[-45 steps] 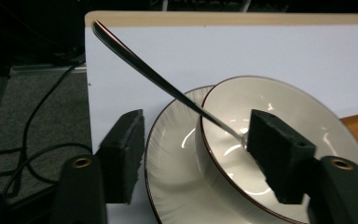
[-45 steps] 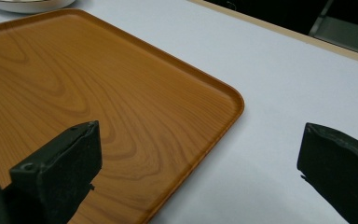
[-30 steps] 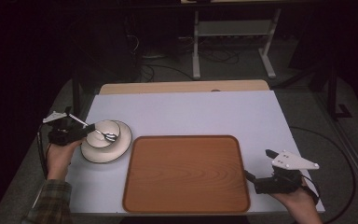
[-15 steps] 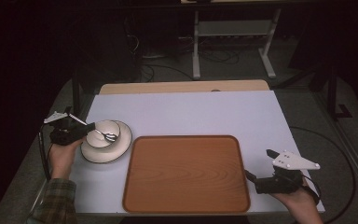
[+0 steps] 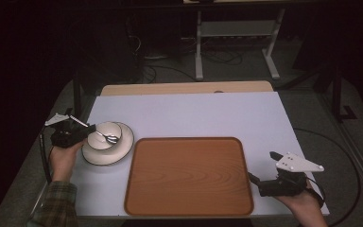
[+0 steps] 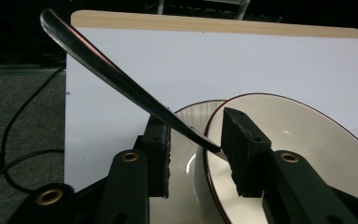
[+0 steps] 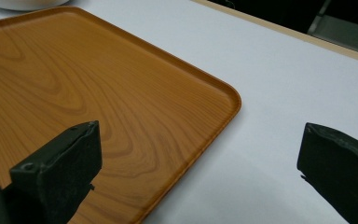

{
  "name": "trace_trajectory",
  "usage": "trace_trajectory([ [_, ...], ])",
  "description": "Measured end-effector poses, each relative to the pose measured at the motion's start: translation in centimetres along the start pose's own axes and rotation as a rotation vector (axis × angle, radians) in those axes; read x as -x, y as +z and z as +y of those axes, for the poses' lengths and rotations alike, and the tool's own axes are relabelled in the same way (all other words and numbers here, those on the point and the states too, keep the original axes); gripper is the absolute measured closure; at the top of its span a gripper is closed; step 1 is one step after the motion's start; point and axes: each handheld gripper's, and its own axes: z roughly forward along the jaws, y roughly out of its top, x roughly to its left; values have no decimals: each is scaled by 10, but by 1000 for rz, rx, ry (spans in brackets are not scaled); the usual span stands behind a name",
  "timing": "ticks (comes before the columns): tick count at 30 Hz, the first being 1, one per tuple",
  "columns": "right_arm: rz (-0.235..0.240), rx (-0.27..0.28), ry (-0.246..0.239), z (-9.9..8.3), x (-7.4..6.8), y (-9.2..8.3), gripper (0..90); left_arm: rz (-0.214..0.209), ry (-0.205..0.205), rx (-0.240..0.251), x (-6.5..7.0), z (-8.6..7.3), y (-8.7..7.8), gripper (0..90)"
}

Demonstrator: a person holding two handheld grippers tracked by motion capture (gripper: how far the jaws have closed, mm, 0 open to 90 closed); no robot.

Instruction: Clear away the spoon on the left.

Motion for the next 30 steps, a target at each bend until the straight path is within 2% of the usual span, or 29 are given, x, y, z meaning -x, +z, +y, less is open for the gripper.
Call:
trace_trajectory([
  [6,-2,1,-1,0,0,0,0,10,19,-10,3,-1,-1,666],
  [17,-4,2,1,0,0,-1,0,16,39,24,7,2,-9,732],
  [27,-4,3,-1,0,1,-1,0,-17,53,43,15,8,-15,785],
  [30,-4,3,0,0,1,-1,0,-43,52,51,19,11,-17,805],
])
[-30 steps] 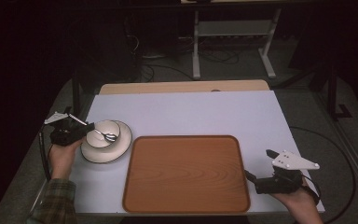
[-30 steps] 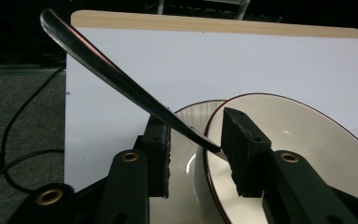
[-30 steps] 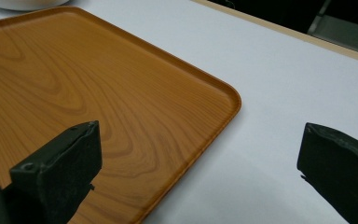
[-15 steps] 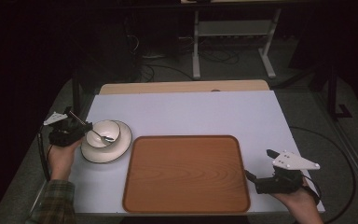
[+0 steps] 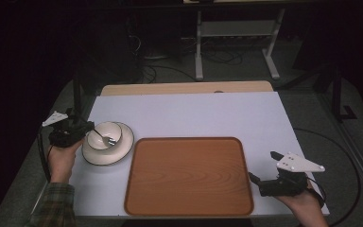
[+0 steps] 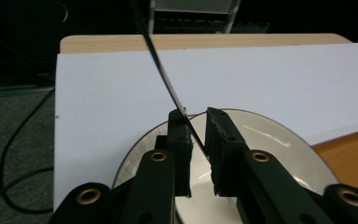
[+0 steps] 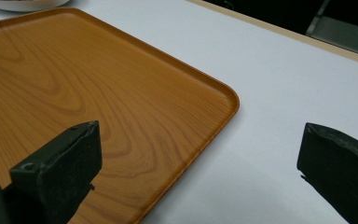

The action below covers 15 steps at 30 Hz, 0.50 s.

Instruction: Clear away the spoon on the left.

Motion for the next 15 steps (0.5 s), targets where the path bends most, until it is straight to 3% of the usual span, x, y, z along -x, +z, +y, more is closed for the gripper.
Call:
trace_trajectory([
  [15,-1,0,-1,0,0,0,0,-84,8,26,13,8,-2,879],
])
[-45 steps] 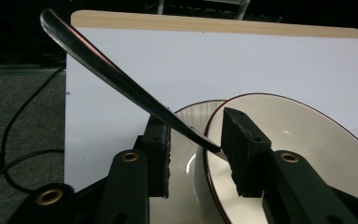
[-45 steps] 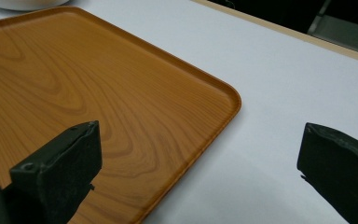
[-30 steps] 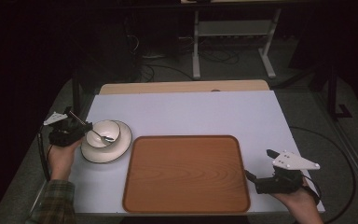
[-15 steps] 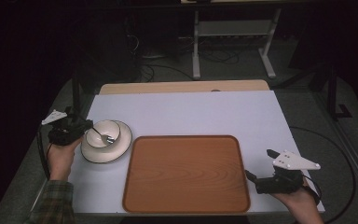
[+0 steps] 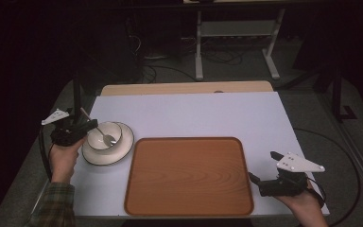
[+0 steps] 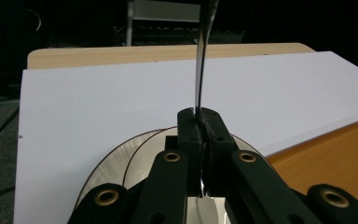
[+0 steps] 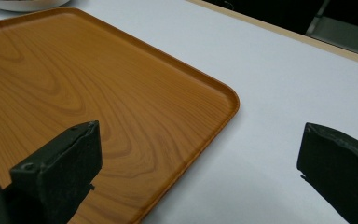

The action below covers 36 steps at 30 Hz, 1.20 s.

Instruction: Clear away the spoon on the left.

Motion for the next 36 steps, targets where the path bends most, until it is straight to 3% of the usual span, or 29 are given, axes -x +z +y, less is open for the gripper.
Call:
trace_trajectory([
  [11,0,-1,1,0,0,0,0,-7,21,11,2,3,-4,885],
  [21,-2,1,2,0,0,0,0,0,60,47,5,13,-21,888],
  [27,-2,2,1,0,0,0,0,0,61,71,8,17,-28,888],
  [33,-3,3,1,0,0,0,0,-33,76,93,16,24,-34,888],
  [36,-3,3,1,0,0,0,0,-71,89,91,23,28,-35,888],
])
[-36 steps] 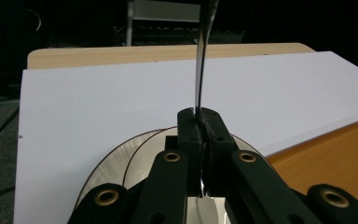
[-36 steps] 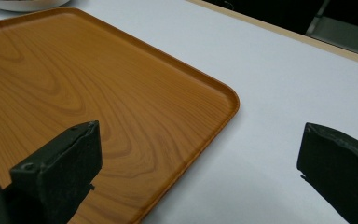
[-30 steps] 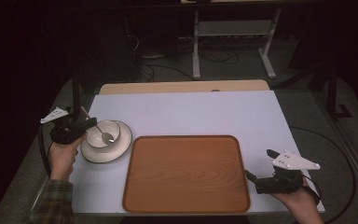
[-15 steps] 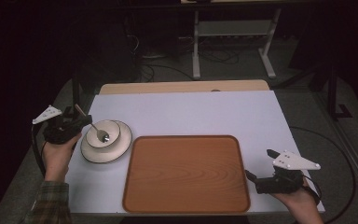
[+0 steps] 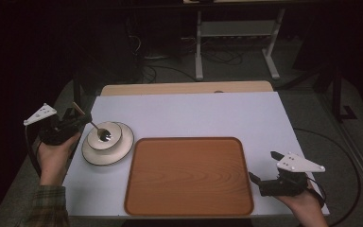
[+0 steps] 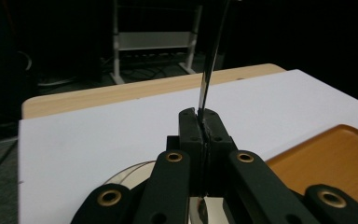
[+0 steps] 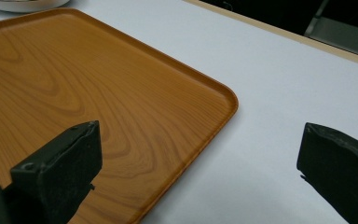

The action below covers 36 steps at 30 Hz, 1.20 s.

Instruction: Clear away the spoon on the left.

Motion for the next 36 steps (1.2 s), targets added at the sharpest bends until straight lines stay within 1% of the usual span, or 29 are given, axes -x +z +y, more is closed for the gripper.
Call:
trace_trajectory([
  [3,-1,1,-1,0,0,0,0,-32,6,-6,5,3,1,888],
  [4,-1,1,-1,0,0,0,0,-32,6,-6,5,3,1,888],
  [5,-1,1,0,0,0,0,0,-57,9,-9,8,5,2,889],
  [6,-1,1,0,0,0,0,0,-57,9,-9,8,5,2,889],
  [7,-1,1,-1,0,0,0,0,-72,11,-12,12,6,3,888],
  [9,0,0,-1,0,0,0,0,-89,14,-9,15,7,4,889],
  [13,-2,1,0,0,1,0,0,-116,32,-18,23,11,6,888],
  [14,-2,1,0,0,1,0,0,-116,32,-18,23,11,6,889],
  [16,-2,1,-2,0,1,0,0,-139,47,-29,29,12,9,889],
  [17,-2,1,-2,0,1,0,0,-139,47,-29,29,12,9,889],
  [20,-1,0,-2,0,1,0,0,-173,70,-46,37,13,13,888],
  [21,-1,0,-2,0,1,0,0,-173,70,-46,37,13,13,888],
  [22,-3,-2,-5,0,1,0,0,-196,75,-49,42,13,15,888],
  [24,-4,-1,-2,0,1,0,0,-209,92,-62,47,14,17,888],
  [26,-4,-1,-2,0,1,-1,0,-215,96,-66,49,14,18,888],
  [27,-4,-1,-2,0,1,-1,0,-228,104,-77,52,13,20,888],
  [28,-4,-1,-3,0,1,-1,0,-228,104,-77,52,13,20,888],
  [29,-4,-1,-3,0,1,-1,0,-241,111,-90,56,12,22,888],
  [30,-4,-1,-3,0,1,-1,0,-241,111,-90,56,12,22,888],
  [32,-4,0,-3,0,1,-1,0,-258,121,-116,61,11,26,888],
  [34,-5,0,-3,0,1,-1,0,-263,124,-122,63,10,28,888],
  [36,-6,2,-3,0,1,-1,0,-277,137,-146,68,7,31,888],
])
